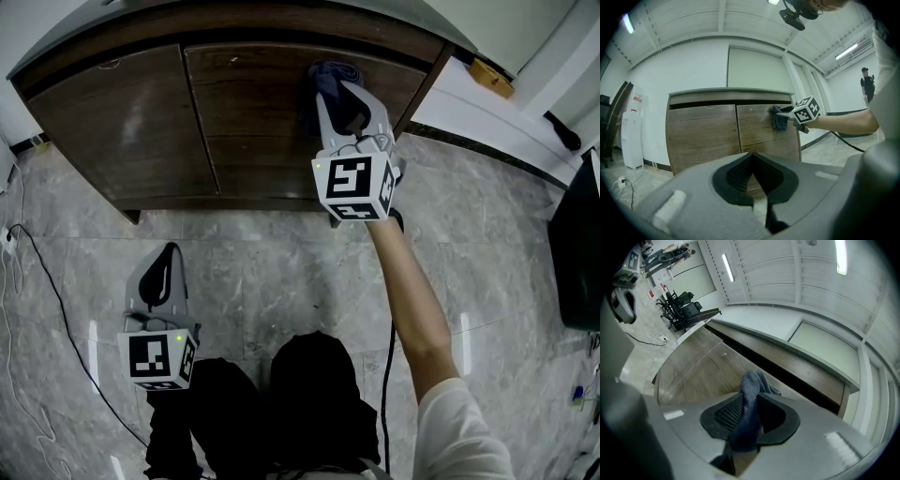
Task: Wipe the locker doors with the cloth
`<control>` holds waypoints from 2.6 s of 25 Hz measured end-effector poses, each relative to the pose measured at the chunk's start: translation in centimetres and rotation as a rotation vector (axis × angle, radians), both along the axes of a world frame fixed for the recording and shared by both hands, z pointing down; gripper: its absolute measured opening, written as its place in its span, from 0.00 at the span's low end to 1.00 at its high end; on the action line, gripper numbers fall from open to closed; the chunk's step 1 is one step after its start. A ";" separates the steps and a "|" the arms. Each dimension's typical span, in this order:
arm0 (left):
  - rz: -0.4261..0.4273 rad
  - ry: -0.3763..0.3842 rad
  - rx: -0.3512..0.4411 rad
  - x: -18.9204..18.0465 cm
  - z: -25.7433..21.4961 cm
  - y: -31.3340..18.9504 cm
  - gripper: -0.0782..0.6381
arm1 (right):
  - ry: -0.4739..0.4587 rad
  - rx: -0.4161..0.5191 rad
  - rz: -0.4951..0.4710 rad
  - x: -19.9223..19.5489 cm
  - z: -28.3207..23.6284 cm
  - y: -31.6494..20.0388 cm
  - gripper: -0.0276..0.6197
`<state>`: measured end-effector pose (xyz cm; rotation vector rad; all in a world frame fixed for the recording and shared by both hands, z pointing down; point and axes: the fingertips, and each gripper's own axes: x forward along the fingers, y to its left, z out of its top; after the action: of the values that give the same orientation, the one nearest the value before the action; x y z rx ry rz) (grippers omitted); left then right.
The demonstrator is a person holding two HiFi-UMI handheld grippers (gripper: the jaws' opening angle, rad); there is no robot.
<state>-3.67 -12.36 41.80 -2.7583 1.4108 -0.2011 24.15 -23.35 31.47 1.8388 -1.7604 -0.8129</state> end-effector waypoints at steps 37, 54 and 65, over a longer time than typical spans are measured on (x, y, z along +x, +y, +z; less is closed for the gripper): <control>-0.027 -0.047 -0.035 -1.3 1.0 -0.2 0.11 | -0.061 -0.329 -0.027 -1.2 23.2 -0.1 0.19; -0.034 -0.065 -0.046 -1.6 2.1 -0.4 0.11 | -0.101 -0.452 -0.046 -1.6 29.8 0.0 0.19; -0.036 -0.067 -0.050 -1.8 1.7 -0.1 0.11 | -0.147 -0.495 -0.039 -2.2 30.8 0.8 0.19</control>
<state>-5.50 -12.43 43.53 -2.7385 1.4596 -0.3311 21.92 -22.58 62.25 1.5628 -1.8814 -0.2211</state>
